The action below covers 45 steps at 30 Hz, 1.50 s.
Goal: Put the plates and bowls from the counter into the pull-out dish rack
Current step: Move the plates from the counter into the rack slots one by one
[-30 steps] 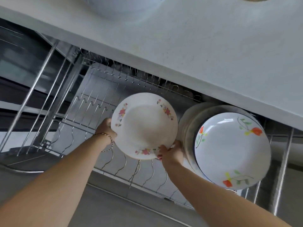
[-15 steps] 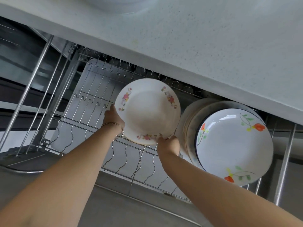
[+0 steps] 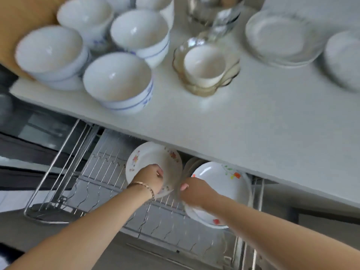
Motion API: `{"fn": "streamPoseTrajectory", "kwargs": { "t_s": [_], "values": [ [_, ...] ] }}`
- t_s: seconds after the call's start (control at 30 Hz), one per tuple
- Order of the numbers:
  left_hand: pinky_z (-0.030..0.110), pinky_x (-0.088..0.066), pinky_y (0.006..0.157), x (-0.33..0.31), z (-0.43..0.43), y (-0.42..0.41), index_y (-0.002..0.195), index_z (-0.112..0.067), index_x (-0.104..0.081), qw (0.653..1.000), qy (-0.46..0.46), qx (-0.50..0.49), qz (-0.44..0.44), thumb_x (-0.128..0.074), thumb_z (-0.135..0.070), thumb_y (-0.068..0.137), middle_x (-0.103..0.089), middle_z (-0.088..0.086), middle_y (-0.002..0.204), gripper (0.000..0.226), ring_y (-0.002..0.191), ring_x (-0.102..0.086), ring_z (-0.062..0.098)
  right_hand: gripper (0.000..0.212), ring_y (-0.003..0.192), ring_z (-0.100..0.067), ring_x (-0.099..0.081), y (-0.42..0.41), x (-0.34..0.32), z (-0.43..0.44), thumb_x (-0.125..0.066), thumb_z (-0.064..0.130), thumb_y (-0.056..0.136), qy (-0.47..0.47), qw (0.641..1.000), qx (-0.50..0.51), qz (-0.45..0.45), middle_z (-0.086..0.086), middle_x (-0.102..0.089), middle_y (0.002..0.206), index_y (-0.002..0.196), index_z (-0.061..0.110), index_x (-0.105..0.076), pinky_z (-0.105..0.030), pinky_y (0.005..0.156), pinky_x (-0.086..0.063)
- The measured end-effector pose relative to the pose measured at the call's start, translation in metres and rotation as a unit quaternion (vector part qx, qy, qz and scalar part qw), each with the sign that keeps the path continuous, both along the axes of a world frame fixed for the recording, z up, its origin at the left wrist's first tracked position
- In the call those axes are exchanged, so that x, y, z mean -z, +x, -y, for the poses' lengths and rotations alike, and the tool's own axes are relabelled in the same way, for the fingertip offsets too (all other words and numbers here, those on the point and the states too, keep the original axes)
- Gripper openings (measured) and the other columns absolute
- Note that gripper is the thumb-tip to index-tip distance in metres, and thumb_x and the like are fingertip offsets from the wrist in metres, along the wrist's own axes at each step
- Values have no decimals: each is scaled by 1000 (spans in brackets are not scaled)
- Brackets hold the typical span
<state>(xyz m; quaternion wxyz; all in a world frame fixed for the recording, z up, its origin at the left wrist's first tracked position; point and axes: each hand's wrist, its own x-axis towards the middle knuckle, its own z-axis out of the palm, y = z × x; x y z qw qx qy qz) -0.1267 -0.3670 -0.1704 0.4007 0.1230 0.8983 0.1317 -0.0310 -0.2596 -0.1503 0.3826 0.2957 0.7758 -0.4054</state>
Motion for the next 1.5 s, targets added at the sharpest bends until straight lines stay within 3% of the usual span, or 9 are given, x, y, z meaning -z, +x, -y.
{"fn": "streamPoseTrajectory", "kwargs": {
  "t_s": [0.3, 0.47, 0.57, 0.73, 0.87, 1.0, 1.13, 1.37, 1.5],
  "values": [
    [36, -57, 79, -114, -197, 40, 69, -18, -55, 987, 156, -22, -33, -45, -15, 90, -72, 12, 86, 24, 71, -64, 26, 30, 110, -27, -63, 54, -106, -211, -45, 15, 88, 133, 988, -2, -85, -8, -65, 120, 110, 10, -64, -27, 95, -48],
    [23, -43, 52, -127, -321, 43, 104, -11, -53, 930, 245, -267, 68, -41, -6, 91, -57, 5, 72, 19, 55, -56, 16, 31, 103, -28, -66, 43, -106, -346, -44, 8, 84, 144, 981, 85, -100, -17, -68, 110, 108, 2, -64, -34, 88, -53],
    [27, -47, 61, -115, -378, 28, 130, -5, -43, 887, 275, -359, 97, -50, -6, 85, -53, 6, 80, 45, 71, -57, 25, 31, 118, -21, -57, 24, -101, -406, -46, 11, 88, 181, 965, 112, -151, -5, -64, 123, 113, 15, -63, -28, 93, -45],
    [46, -51, 94, -89, -429, -14, 122, 2, -51, 834, 269, -478, 51, -69, -19, 69, -63, 20, 110, 60, 96, -63, 32, 37, 124, -28, -49, -37, -101, -479, -46, 14, 92, 257, 928, 85, -257, -15, -55, 131, 127, 8, -54, -28, 103, -37],
    [32, -58, 61, -80, -446, -33, 126, 3, -48, 816, 283, -501, 64, -68, -7, 78, -62, 23, 118, 52, 65, -60, 26, 49, 127, -36, -44, -90, -94, -515, -46, 21, 93, 246, 938, 103, -223, -21, -42, 137, 137, 1, -36, -38, 104, -38],
    [20, -50, 39, -69, -449, -41, 126, 3, -49, 799, 295, -521, 56, -65, 8, 78, -60, 19, 121, 52, 83, -60, 29, 14, 82, -31, -52, -116, -80, -523, -44, 8, 92, 190, 950, 154, -192, -12, -50, 81, 95, -3, -53, -23, 62, -43],
    [35, -53, 70, -71, -447, -46, 116, 4, -53, 774, 324, -539, 79, -63, 18, 76, -62, 20, 114, 43, 85, -60, 28, 36, 69, -21, -40, -123, -71, -526, -46, 4, 90, 162, 945, 204, -197, -1, -33, 63, 59, 13, -30, -22, 51, -31],
    [38, -55, 82, -90, -418, -22, 107, -3, -45, 813, 293, -500, 49, -62, 17, 78, -59, 14, 119, 39, 102, -60, 31, 19, 81, -27, -53, -83, -79, -501, -48, -4, 76, 150, 920, 286, -222, -8, -49, 72, 93, 2, -53, -28, 67, -42],
    [22, -54, 57, -109, -370, 4, 114, -5, -48, 849, 282, -446, 12, -66, 8, 78, -59, 7, 105, 42, 87, -60, 22, 30, 76, -30, -60, -47, -91, -471, -51, -2, 68, 133, 921, 268, -250, -12, -59, 82, 95, -2, -63, -22, 50, -38]
  ]
}}
